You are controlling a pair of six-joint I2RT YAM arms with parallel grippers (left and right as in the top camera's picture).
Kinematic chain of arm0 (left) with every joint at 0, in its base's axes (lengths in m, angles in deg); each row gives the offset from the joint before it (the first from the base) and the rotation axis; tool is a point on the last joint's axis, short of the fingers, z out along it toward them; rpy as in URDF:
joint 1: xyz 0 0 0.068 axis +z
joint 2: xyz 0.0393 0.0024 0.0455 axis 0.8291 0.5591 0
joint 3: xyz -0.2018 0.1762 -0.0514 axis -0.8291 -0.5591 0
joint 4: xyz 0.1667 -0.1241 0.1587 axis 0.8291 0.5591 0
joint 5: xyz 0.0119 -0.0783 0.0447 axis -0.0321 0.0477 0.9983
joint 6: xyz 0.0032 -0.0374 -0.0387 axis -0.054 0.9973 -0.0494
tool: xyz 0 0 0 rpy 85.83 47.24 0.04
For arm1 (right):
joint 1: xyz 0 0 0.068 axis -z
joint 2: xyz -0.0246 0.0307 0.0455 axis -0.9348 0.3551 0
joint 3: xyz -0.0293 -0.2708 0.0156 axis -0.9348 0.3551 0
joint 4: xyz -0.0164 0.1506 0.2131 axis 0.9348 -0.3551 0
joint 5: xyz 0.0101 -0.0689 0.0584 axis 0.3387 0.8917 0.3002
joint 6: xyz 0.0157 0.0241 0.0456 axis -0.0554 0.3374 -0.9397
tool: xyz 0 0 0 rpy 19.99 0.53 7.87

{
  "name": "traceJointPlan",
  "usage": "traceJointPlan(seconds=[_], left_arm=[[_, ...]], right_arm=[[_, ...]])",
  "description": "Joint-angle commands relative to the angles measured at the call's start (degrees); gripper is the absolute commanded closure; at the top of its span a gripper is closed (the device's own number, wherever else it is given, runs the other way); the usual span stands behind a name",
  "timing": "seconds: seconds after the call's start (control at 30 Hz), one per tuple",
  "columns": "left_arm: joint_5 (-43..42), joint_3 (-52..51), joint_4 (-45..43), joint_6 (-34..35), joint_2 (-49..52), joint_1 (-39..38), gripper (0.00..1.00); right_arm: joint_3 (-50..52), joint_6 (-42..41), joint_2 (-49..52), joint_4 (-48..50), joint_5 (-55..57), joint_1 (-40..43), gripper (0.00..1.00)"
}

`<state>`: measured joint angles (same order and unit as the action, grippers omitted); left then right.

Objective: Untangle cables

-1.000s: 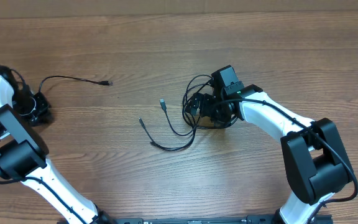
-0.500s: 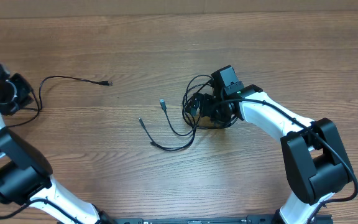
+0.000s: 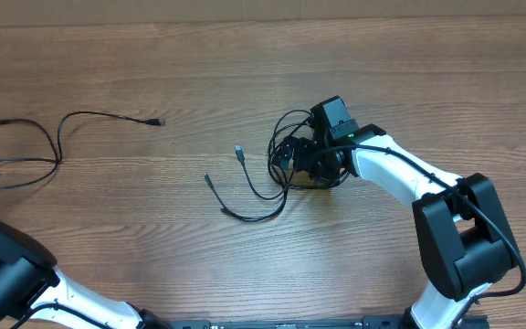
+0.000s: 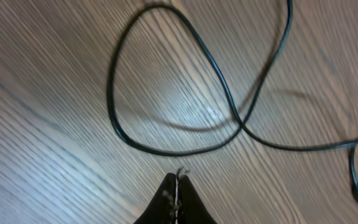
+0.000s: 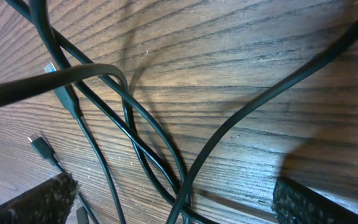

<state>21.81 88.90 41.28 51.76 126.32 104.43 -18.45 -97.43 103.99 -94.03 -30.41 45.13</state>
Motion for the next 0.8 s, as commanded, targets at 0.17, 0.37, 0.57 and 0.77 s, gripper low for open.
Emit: traceJointPlan(seconds=[0.17,0.37,0.57,0.77], left_arm=[[4.02,-3.58,-3.69,1.03,6.80,-0.44,0.96],[7.52,-4.39,-1.46,1.07,11.21,-0.28,0.96],[9.40,-4.31,-0.50,2.10,12.17,-0.26,0.96],[-8.57,3.30,1.16,-2.25,9.94,-1.07,0.82]], right_arm=[[-1.11,0.28,0.00,0.31,0.52,0.20,0.00],[-1.11,0.28,0.00,0.31,0.52,0.20,0.00],[-1.11,0.28,0.00,0.31,0.52,0.20,0.00],[-1.11,0.28,0.00,0.31,0.52,0.20,0.00]])
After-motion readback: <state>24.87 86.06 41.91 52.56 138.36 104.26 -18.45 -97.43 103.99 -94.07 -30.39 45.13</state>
